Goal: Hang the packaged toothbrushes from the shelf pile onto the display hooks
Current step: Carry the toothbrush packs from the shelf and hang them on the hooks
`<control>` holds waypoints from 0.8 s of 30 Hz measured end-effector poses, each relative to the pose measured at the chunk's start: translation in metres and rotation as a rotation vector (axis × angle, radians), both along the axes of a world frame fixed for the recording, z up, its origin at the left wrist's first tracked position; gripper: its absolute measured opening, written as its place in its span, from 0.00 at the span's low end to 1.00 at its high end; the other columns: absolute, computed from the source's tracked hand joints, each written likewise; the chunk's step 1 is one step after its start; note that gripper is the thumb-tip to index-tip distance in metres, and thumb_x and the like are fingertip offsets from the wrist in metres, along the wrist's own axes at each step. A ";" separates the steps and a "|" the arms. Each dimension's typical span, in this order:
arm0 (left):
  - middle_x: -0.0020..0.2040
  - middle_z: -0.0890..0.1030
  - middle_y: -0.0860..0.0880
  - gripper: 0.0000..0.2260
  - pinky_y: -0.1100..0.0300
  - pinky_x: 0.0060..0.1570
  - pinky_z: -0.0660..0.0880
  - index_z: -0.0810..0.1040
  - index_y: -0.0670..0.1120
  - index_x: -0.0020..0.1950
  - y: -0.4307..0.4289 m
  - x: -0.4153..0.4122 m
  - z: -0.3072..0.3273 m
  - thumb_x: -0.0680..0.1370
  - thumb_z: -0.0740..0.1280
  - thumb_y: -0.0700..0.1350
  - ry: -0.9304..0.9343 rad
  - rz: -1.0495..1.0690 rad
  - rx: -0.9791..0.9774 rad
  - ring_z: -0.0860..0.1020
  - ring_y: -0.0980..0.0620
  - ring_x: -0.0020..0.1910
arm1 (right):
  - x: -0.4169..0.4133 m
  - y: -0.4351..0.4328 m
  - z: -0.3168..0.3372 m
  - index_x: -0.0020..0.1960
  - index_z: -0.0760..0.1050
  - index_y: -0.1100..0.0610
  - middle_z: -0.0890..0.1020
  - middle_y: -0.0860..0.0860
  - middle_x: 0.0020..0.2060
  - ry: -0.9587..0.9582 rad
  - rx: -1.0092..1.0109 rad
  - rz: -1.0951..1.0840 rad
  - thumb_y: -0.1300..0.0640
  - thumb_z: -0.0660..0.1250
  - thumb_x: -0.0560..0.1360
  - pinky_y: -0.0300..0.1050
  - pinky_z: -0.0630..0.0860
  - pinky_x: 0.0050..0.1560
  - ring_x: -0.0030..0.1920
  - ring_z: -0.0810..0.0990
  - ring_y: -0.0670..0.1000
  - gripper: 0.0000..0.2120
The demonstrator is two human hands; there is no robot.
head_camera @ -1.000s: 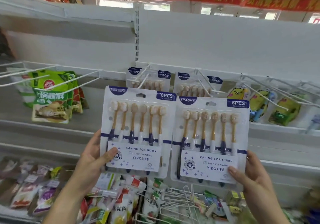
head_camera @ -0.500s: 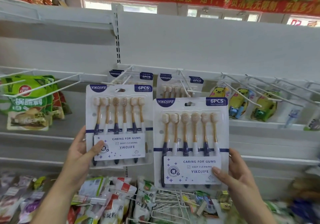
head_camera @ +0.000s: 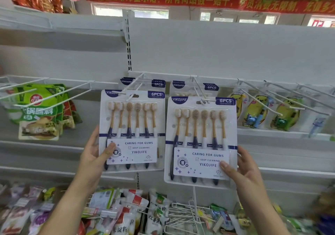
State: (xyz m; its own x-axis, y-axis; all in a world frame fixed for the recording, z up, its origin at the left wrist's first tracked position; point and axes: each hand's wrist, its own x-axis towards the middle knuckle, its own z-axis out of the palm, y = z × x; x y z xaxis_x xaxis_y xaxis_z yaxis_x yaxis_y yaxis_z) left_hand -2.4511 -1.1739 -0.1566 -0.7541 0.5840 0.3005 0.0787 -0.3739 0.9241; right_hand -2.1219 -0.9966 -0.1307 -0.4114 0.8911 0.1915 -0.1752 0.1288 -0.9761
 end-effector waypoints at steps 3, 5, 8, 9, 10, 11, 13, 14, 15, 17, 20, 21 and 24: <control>0.67 0.81 0.52 0.30 0.53 0.62 0.78 0.70 0.61 0.73 0.010 -0.002 0.002 0.73 0.72 0.43 0.014 0.010 -0.012 0.79 0.52 0.66 | -0.012 0.015 -0.003 0.64 0.74 0.44 0.85 0.46 0.54 -0.040 0.029 -0.053 0.64 0.72 0.74 0.43 0.83 0.47 0.54 0.85 0.49 0.24; 0.65 0.82 0.57 0.27 0.59 0.57 0.80 0.72 0.63 0.69 0.020 -0.006 0.003 0.73 0.71 0.43 0.026 0.006 -0.025 0.80 0.56 0.65 | -0.024 0.028 -0.003 0.68 0.73 0.48 0.84 0.47 0.56 -0.069 0.052 -0.068 0.65 0.71 0.76 0.46 0.81 0.51 0.56 0.83 0.51 0.24; 0.63 0.83 0.58 0.24 0.57 0.56 0.80 0.74 0.66 0.66 0.033 -0.019 0.005 0.73 0.72 0.46 0.058 0.025 -0.063 0.80 0.56 0.64 | -0.044 0.048 -0.003 0.71 0.71 0.49 0.82 0.48 0.60 -0.109 0.081 -0.097 0.64 0.70 0.77 0.53 0.79 0.58 0.58 0.82 0.51 0.25; 0.63 0.83 0.57 0.24 0.53 0.58 0.80 0.74 0.66 0.66 0.038 -0.026 0.005 0.74 0.72 0.47 0.073 0.035 -0.081 0.80 0.54 0.64 | -0.050 0.055 -0.003 0.71 0.71 0.49 0.82 0.48 0.60 -0.123 0.089 -0.106 0.64 0.70 0.78 0.54 0.79 0.60 0.58 0.82 0.51 0.24; 0.63 0.83 0.56 0.24 0.50 0.60 0.79 0.74 0.65 0.67 0.043 -0.032 0.006 0.74 0.72 0.47 0.092 0.039 -0.094 0.80 0.53 0.64 | -0.056 0.062 -0.002 0.70 0.71 0.49 0.82 0.49 0.61 -0.136 0.100 -0.110 0.64 0.69 0.78 0.56 0.79 0.61 0.59 0.81 0.50 0.24; 0.64 0.83 0.55 0.24 0.47 0.61 0.79 0.74 0.64 0.69 0.048 -0.039 0.006 0.76 0.72 0.47 0.110 0.039 -0.109 0.80 0.52 0.64 | -0.062 0.069 -0.001 0.70 0.72 0.49 0.82 0.50 0.61 -0.147 0.109 -0.113 0.64 0.69 0.78 0.56 0.78 0.62 0.59 0.81 0.50 0.23; 0.64 0.82 0.53 0.23 0.45 0.62 0.79 0.73 0.62 0.71 0.060 -0.049 0.009 0.79 0.71 0.45 0.134 0.041 -0.134 0.80 0.51 0.64 | -0.073 0.080 0.001 0.70 0.71 0.48 0.81 0.48 0.61 -0.158 0.114 -0.117 0.64 0.68 0.79 0.56 0.78 0.63 0.59 0.81 0.49 0.23; 0.64 0.83 0.53 0.22 0.46 0.61 0.80 0.73 0.62 0.70 0.066 -0.052 0.010 0.79 0.71 0.44 0.139 0.048 -0.144 0.81 0.52 0.63 | -0.078 0.086 0.000 0.70 0.70 0.47 0.81 0.46 0.61 -0.166 0.110 -0.116 0.63 0.68 0.79 0.55 0.77 0.64 0.59 0.81 0.48 0.23; 0.63 0.83 0.54 0.21 0.47 0.60 0.81 0.73 0.61 0.70 0.071 -0.055 0.011 0.80 0.70 0.44 0.142 0.055 -0.155 0.82 0.53 0.61 | -0.083 0.091 -0.001 0.71 0.70 0.46 0.81 0.46 0.62 -0.182 0.101 -0.112 0.62 0.68 0.79 0.55 0.77 0.65 0.60 0.80 0.48 0.23; 0.62 0.83 0.55 0.21 0.52 0.59 0.81 0.73 0.59 0.71 0.081 -0.060 0.009 0.80 0.70 0.45 0.158 0.055 -0.170 0.82 0.56 0.60 | -0.092 0.104 -0.009 0.75 0.67 0.45 0.77 0.46 0.68 -0.236 0.107 -0.113 0.56 0.69 0.78 0.59 0.74 0.69 0.66 0.78 0.50 0.27; 0.65 0.82 0.54 0.24 0.53 0.61 0.78 0.71 0.54 0.76 0.092 -0.068 0.002 0.80 0.70 0.46 0.202 0.047 -0.212 0.80 0.55 0.64 | -0.099 0.122 -0.021 0.79 0.57 0.40 0.67 0.44 0.77 -0.301 0.095 -0.113 0.45 0.69 0.75 0.62 0.68 0.73 0.74 0.70 0.52 0.36; 0.65 0.81 0.54 0.24 0.53 0.62 0.78 0.70 0.55 0.76 0.095 -0.072 0.000 0.80 0.70 0.46 0.210 0.044 -0.233 0.80 0.55 0.64 | -0.102 0.124 -0.019 0.80 0.55 0.41 0.64 0.44 0.78 -0.310 0.094 -0.119 0.47 0.68 0.78 0.62 0.66 0.75 0.76 0.67 0.52 0.36; 0.66 0.81 0.53 0.24 0.52 0.64 0.77 0.69 0.55 0.76 0.102 -0.083 -0.005 0.81 0.69 0.44 0.207 0.033 -0.267 0.79 0.54 0.65 | -0.106 0.128 -0.016 0.82 0.53 0.47 0.63 0.47 0.79 -0.365 0.087 -0.138 0.53 0.65 0.82 0.55 0.64 0.75 0.77 0.63 0.53 0.33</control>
